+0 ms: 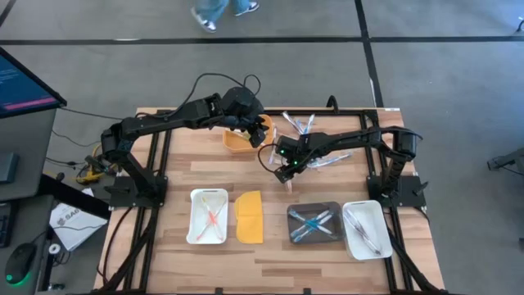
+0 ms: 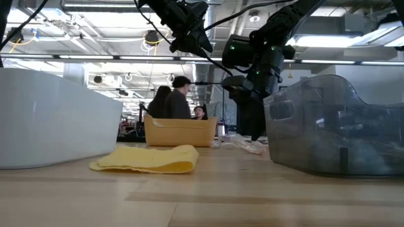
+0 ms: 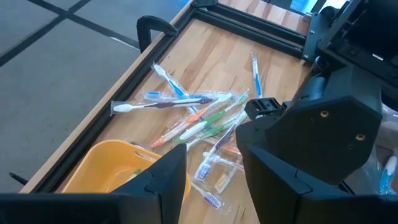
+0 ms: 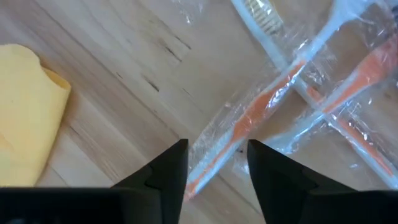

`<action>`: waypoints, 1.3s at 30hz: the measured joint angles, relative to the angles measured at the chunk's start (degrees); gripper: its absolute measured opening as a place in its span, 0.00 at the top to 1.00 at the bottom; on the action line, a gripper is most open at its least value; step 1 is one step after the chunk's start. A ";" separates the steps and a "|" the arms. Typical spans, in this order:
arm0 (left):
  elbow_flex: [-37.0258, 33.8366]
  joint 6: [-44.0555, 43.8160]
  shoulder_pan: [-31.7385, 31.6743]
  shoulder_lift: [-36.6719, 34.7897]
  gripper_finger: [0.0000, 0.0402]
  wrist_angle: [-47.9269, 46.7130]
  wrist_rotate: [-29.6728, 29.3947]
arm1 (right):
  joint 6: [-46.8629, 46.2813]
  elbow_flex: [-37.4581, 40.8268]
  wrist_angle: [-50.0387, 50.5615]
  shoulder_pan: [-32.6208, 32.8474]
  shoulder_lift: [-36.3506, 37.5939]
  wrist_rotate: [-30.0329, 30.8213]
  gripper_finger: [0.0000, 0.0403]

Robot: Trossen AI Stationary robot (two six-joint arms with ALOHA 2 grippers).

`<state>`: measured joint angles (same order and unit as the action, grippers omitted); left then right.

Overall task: Pick & Place Toothbrushes
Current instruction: Put the orange toothbrush into the left white bin

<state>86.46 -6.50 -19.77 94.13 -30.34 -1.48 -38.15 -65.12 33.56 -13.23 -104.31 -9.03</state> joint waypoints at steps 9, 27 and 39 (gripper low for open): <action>0.00 0.00 0.00 0.00 0.62 0.01 0.00 | 0.11 0.00 -0.83 -0.07 0.00 1.48 0.45; 0.00 0.00 0.20 0.00 0.62 -0.14 0.79 | -0.93 -0.11 -0.92 -0.07 -3.93 -0.09 0.53; 0.00 0.02 0.17 0.00 0.62 -0.10 0.75 | 1.08 -0.02 -0.39 0.42 -4.00 -0.23 0.87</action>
<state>86.46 -6.48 -19.59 94.13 -30.44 -0.72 -37.07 -65.14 33.17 -12.81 -108.31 -9.26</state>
